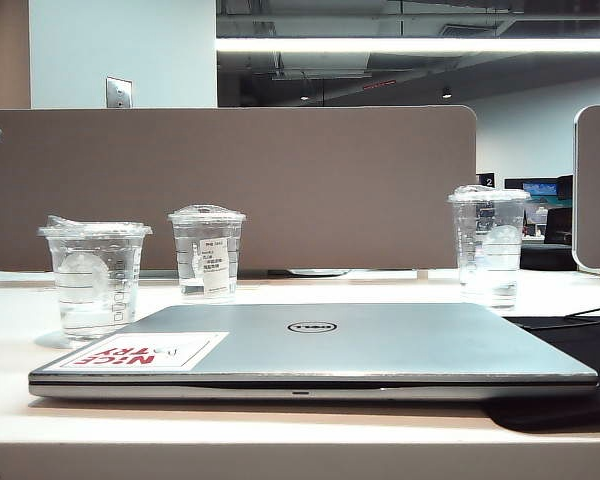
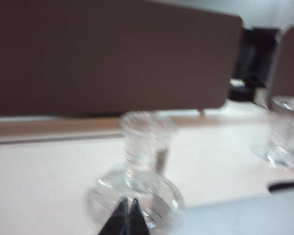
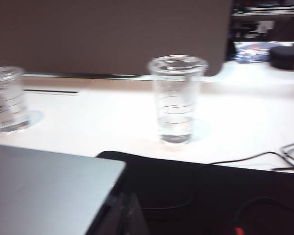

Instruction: Pick up the coffee cup on the middle and place it on the left side of the laptop.

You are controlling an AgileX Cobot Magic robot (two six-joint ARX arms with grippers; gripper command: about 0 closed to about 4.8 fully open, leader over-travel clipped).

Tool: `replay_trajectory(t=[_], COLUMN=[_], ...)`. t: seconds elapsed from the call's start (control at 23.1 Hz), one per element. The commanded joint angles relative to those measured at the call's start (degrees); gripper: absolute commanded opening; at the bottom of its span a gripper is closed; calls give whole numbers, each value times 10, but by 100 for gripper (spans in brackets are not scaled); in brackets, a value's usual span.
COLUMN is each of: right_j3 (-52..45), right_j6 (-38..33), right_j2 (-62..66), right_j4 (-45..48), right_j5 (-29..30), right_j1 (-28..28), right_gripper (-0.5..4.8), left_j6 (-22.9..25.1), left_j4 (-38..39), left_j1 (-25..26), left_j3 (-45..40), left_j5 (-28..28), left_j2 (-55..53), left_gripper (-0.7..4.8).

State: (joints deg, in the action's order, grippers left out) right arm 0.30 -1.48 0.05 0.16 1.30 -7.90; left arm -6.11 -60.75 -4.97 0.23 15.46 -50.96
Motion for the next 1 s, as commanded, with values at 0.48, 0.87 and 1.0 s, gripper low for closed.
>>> replay_trajectory(t=[0.48, 0.87, 1.0], right_j3=[-2, -2, -2], right_j6=[0, 0, 0], right_j2=[-1, -1, -1], right_j4=[13, 13, 13], right_j5=[-1, -1, -1], right_j1=[50, 50, 50], right_gripper=[-5, -5, -5], left_j6=[55, 85, 91], left_j4=[300, 587, 625], left_j1=[0, 0, 0], left_j3=[4, 22, 25], left_j5=[-135, -246, -272], left_j2=[282, 475, 502], left_gripper=[-6, -6, -6])
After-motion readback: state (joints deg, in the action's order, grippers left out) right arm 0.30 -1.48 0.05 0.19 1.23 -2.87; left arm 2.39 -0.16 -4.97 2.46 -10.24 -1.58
